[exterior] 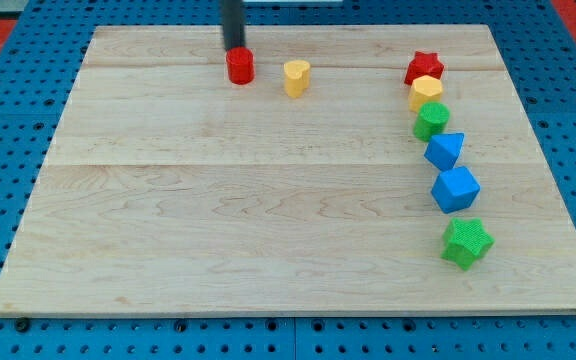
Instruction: Slide the red circle towards top right
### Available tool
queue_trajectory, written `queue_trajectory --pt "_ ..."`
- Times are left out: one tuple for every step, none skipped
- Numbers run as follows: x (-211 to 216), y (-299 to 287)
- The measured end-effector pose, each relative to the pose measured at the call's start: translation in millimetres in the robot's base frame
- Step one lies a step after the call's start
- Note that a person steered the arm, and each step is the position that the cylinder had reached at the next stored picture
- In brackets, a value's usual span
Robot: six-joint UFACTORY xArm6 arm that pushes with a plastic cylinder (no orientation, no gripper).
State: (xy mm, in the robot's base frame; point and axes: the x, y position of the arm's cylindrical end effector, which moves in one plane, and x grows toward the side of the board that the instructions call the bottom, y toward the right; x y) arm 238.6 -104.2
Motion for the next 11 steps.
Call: queue_trajectory --pt "23.1 -31.8" --pt "52.4 -7.9" --pt "50.0 44.7" --pt "36.1 71.4" --pt "27.5 72.9" --pt "26.4 42.8" --pt "15.1 61.2" --pt "1.3 104.5" --pt "-21.2 91.3" --pt "-35.9 100.8" --pt "-29.9 151.7"
